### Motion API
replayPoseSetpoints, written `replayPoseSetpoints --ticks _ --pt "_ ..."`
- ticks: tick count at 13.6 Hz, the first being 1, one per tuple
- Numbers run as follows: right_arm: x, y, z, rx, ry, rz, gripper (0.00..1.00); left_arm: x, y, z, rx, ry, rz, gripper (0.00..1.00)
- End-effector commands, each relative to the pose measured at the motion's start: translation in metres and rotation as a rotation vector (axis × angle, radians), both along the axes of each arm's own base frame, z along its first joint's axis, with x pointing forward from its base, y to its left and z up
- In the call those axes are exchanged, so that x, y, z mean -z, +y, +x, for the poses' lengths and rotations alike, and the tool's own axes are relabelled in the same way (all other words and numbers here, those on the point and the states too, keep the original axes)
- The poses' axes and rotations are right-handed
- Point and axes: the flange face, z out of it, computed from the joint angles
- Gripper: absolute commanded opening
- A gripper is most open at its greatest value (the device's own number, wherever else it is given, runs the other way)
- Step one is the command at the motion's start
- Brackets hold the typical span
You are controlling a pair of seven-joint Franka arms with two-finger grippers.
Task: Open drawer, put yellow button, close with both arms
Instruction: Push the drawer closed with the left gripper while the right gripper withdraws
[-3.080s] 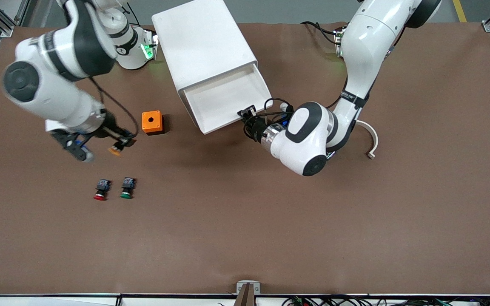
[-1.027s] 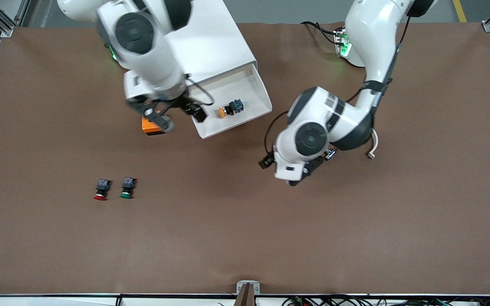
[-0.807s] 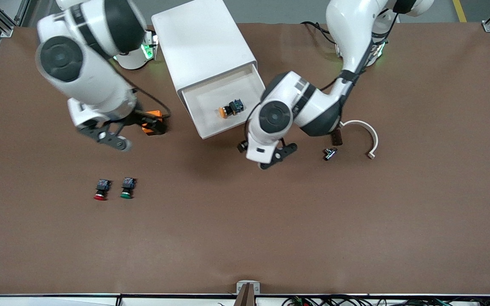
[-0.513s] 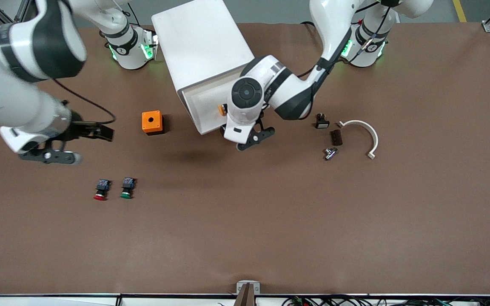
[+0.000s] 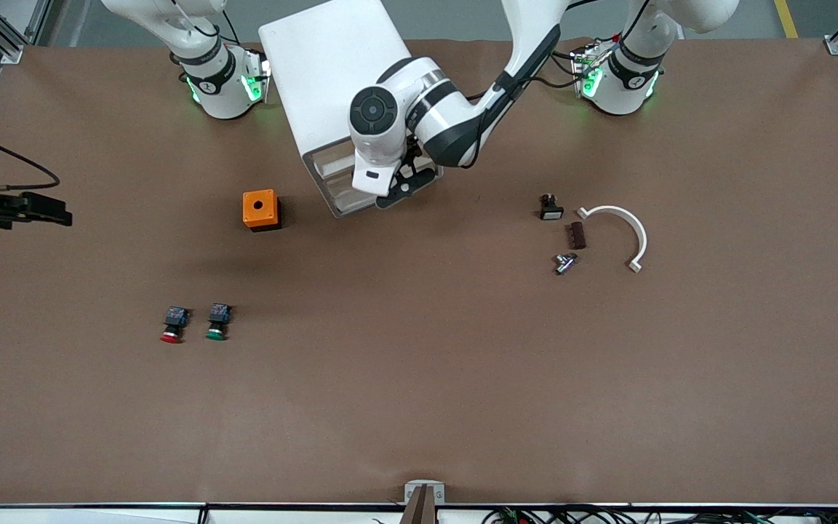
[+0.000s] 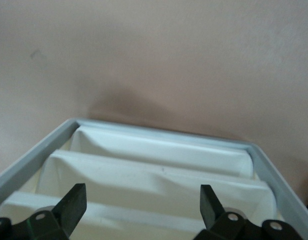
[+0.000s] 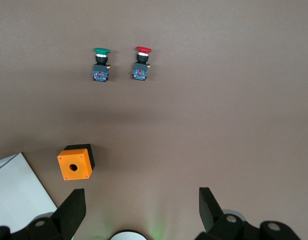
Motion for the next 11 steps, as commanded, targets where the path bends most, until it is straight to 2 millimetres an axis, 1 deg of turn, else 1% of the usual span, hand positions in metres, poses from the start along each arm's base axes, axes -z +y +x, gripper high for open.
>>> replayPoseSetpoints --ticks 1,2,3,4,5,6,7,8,9,10,11 --pt "-0.008 0.004 0.001 -0.004 0.001 -0.028 1.00 -0.009 0.003 -0.020 -0.014 -0.008 0.017 1.00" --pt "-0.007 0.006 0.001 -0.004 0.000 -0.025 1.00 -0.011 0.004 -0.019 -0.015 -0.012 0.016 1.00" --pt "-0.006 0.008 0.002 -0.006 0.000 -0.024 1.00 -0.014 0.009 -0.011 -0.030 -0.018 0.017 1.00" --pt "-0.009 0.010 0.002 -0.001 -0.005 -0.021 1.00 -0.018 0.018 0.004 -0.048 -0.037 0.020 1.00" --pt "-0.009 0.011 0.003 0.009 -0.009 -0.022 1.00 -0.028 0.035 0.032 -0.070 -0.093 0.036 1.00" --pt "-0.011 0.005 0.003 0.020 -0.015 -0.017 1.00 -0.039 0.049 0.050 -0.068 -0.143 0.052 1.00" --pt "-0.017 0.000 0.003 0.030 -0.028 -0.006 1.00 -0.048 0.075 0.080 -0.098 -0.181 0.071 1.00" --pt "-0.024 -0.002 0.003 0.036 -0.041 -0.004 1.00 -0.062 0.099 0.106 -0.128 -0.216 0.080 1.00" --pt "-0.031 0.000 0.004 0.030 -0.053 -0.005 1.00 -0.075 0.129 0.134 -0.174 -0.242 0.089 1.00" --pt "-0.037 0.002 0.002 0.027 -0.057 -0.006 1.00 -0.090 0.158 0.158 -0.215 -0.262 0.095 1.00" --pt "-0.040 0.003 -0.003 0.026 -0.036 -0.005 1.00 -0.105 0.194 0.184 -0.229 -0.274 0.095 1.00"
